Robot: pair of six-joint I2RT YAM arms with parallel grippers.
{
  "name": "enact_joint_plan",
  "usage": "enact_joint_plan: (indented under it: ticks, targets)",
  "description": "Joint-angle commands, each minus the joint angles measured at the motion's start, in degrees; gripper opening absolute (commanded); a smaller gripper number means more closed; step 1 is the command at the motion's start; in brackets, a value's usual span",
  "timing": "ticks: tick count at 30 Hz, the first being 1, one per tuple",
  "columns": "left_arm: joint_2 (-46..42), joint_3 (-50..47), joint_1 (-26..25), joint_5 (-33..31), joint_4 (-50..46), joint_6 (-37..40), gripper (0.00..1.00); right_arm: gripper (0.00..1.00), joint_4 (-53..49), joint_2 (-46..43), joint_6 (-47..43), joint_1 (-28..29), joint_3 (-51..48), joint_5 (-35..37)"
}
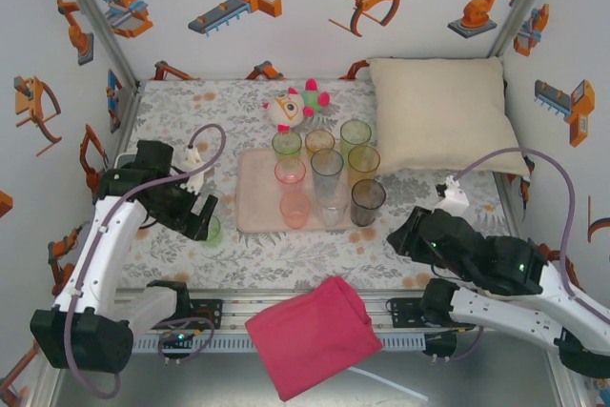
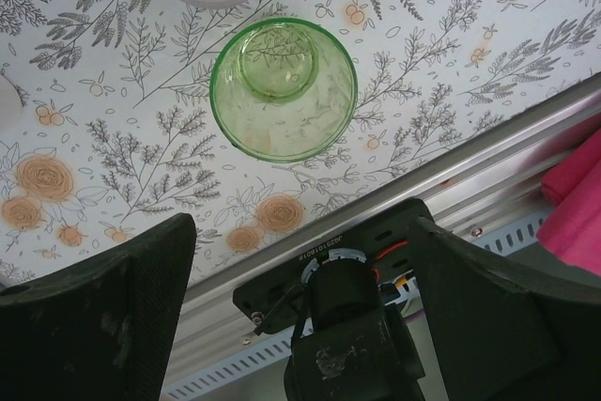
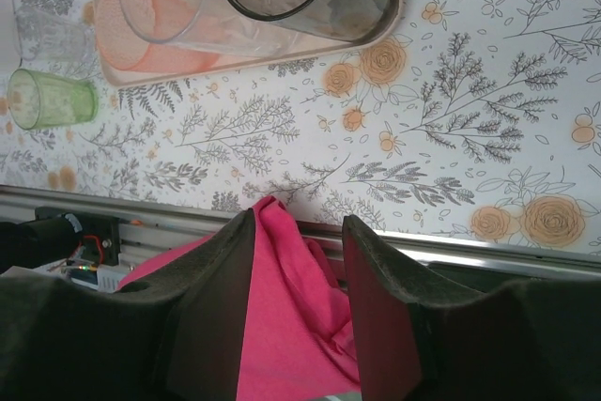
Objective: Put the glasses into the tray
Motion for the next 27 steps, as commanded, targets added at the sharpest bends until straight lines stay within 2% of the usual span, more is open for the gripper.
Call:
enact_joint_plan:
  ticks: [1, 9, 16, 22, 27]
  targets:
    - [-1.37, -0.97, 0.16, -0.35, 0.78, 1.67, 0.85, 0.42, -1.63, -0.75, 1.95, 0.06, -1.53, 1.07]
    - [-2.08, -2.88, 0.14, -4.13, 4.35, -0.78, 0.81, 0.42, -1.06, 0.22, 2.27, 0.06, -1.75, 1.87]
    - [-2.96, -1.51, 0.19, -2.97, 3.14, -0.29, 0.79, 0.42, 0.04, 1.03, 1.83, 0.06, -2.11, 2.94]
    - [0.21, -4.66, 0.2, -7.13, 10.69, -2.08, 0.71, 0.42, -0.37, 0.24, 1.9, 0.06, -1.66, 3.18]
    - [1.31, -6.79, 0.18, -6.06, 14.78, -1.29, 0.66, 0.41, -0.54, -0.76, 2.66, 0.06, -2.26, 2.6]
